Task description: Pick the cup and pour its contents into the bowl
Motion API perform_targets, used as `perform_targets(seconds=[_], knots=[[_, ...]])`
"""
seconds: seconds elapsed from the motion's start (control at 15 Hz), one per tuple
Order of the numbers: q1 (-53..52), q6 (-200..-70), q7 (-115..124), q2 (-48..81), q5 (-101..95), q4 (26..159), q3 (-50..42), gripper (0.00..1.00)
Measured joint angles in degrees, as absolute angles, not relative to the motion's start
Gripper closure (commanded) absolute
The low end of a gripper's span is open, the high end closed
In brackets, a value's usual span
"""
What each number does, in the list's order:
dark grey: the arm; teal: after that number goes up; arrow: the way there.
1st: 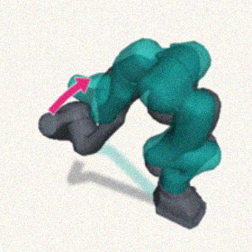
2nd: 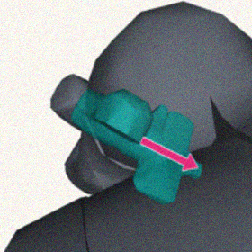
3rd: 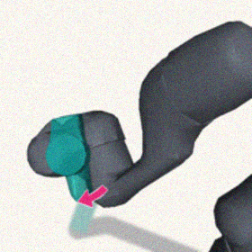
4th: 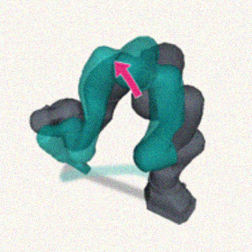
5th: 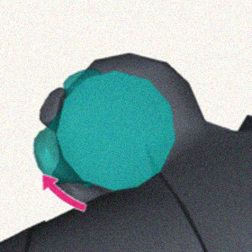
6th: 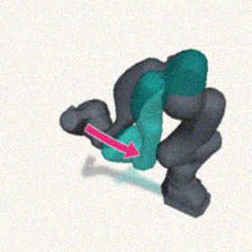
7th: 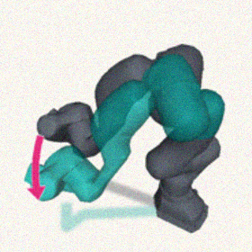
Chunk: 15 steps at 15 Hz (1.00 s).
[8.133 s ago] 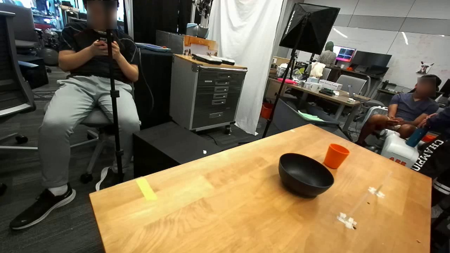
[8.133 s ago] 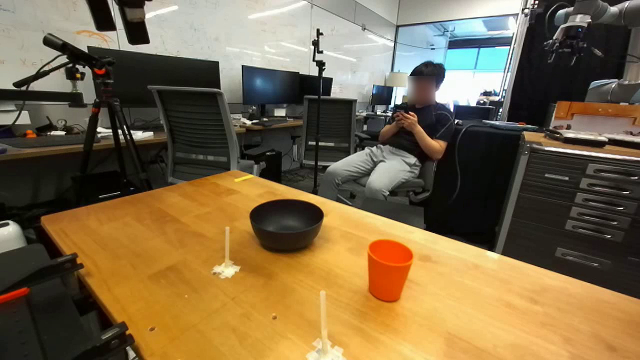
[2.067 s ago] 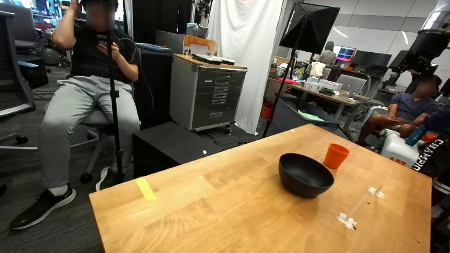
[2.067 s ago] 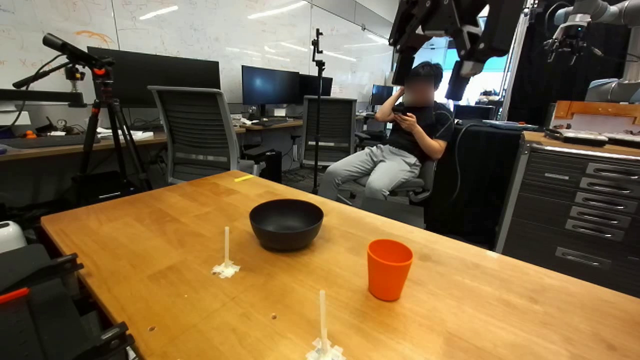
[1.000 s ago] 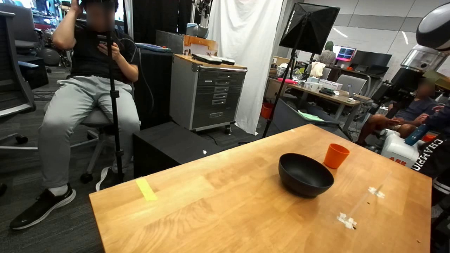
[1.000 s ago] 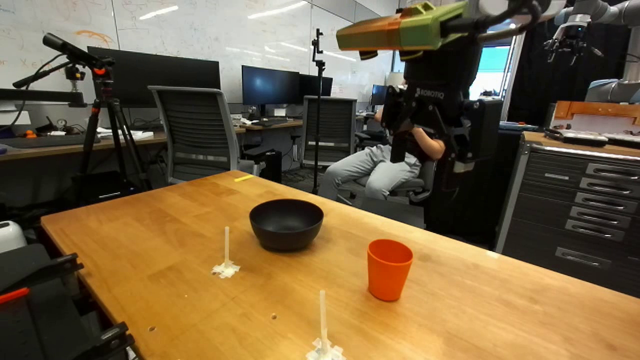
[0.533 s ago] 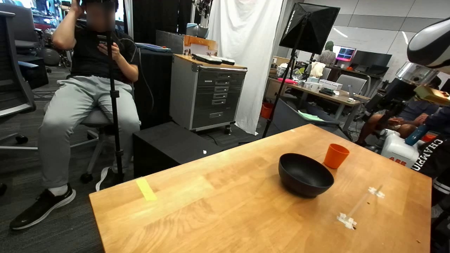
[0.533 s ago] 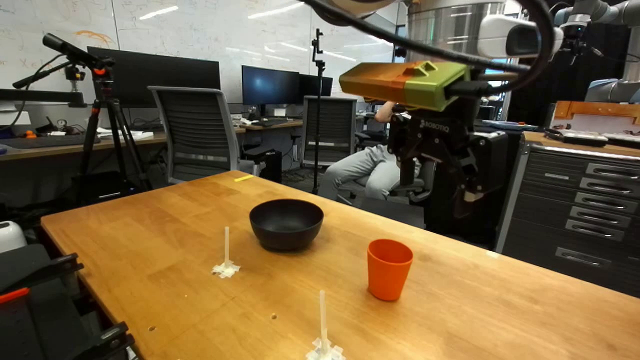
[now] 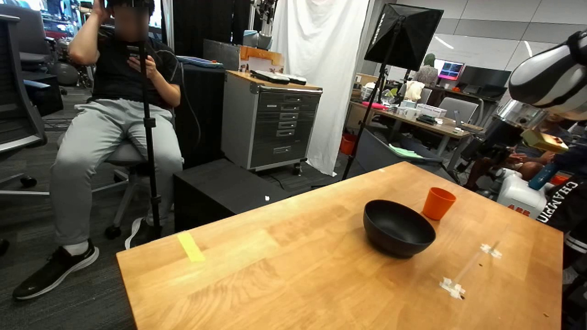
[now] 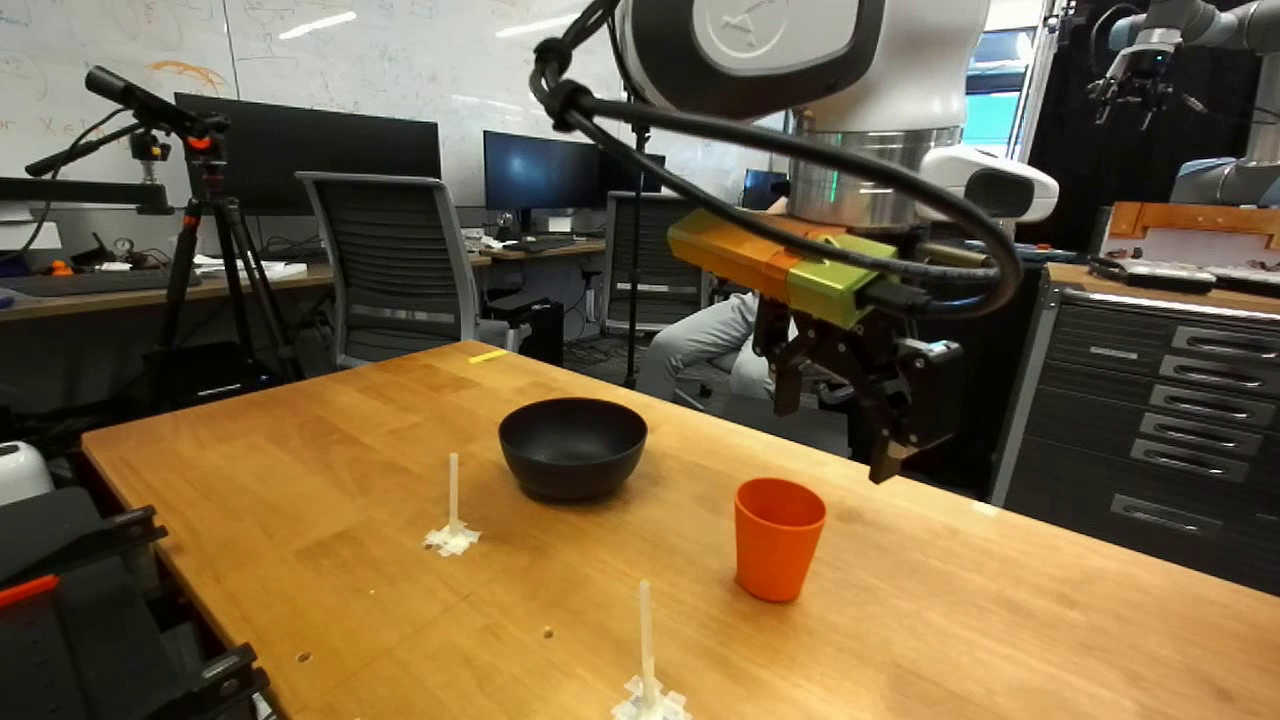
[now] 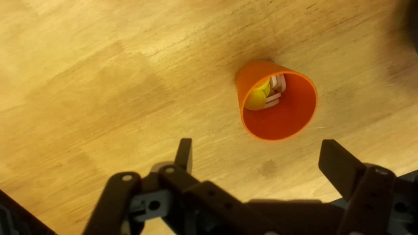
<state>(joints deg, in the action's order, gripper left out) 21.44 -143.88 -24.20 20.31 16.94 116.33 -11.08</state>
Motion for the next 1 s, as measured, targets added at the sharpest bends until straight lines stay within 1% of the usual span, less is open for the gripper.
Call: perform_targets(seconds=[0.93,1.0], knots=[[24.81,-145.68,-24.95,30.11,16.94,111.92,-7.13,0.00],[24.81,-145.68,-24.95,30.60,16.94,111.61,-6.86,0.25]])
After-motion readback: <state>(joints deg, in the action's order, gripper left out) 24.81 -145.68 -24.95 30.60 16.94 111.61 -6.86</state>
